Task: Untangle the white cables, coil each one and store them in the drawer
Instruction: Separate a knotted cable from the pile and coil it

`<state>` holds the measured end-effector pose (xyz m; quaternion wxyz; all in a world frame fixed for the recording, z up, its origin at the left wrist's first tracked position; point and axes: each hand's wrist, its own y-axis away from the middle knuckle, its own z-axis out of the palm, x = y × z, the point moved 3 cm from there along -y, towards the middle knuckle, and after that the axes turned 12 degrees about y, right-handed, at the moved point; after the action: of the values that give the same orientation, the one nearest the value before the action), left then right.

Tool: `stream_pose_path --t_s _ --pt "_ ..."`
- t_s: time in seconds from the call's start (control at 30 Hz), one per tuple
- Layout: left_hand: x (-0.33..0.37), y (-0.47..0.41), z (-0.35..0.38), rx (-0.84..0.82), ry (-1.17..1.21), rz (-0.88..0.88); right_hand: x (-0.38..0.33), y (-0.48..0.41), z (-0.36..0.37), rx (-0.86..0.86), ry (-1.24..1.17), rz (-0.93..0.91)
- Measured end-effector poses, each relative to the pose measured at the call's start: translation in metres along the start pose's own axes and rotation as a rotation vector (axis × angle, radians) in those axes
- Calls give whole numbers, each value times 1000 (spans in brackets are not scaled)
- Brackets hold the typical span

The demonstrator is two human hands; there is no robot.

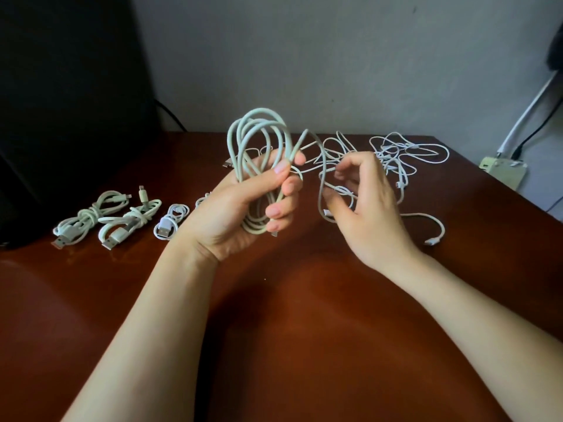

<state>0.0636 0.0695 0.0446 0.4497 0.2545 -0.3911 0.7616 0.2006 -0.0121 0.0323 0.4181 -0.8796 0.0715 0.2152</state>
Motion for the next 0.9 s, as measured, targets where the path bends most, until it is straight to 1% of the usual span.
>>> stream_pose_path --t_s 0.07,0.13,0.17,0.2,0.27,0.33,0.37,0.5,0.6,0.67,0.77,0.83,0.9 --pt "-1 1 0 -15 2 -13 10 -2 5 -167 -3 150" --pt "-2 2 2 -35 -10 -31 18 1 14 -413 34 235" --pt "-2 2 2 -45 -20 -40 21 4 18 -519 54 241" --pt "-2 3 2 -53 -28 -47 22 6 20 -583 79 212" --pt "-1 3 2 -60 -33 -43 20 7 20 -616 117 129" --pt "1 2 -1 -30 -12 -20 18 4 17 -587 104 105" --pt "3 1 -4 5 0 -2 16 2 15 -555 45 112" --pt "6 -1 -13 210 11 67 4 -3 7 -446 -332 201" --pt "7 -1 -15 322 -48 82 0 -7 0 -370 -530 271" --pt "5 -2 -13 364 -113 53 -4 -7 -3 -321 -636 309" --pt "0 -3 -10 399 -153 -13 -3 -7 -7 -189 -680 356" --pt "-3 -5 -9 428 -164 -38 -2 -8 -10 -112 -626 346" --pt "-6 -7 -9 472 -166 -46 -3 -9 -13 -82 -567 322"
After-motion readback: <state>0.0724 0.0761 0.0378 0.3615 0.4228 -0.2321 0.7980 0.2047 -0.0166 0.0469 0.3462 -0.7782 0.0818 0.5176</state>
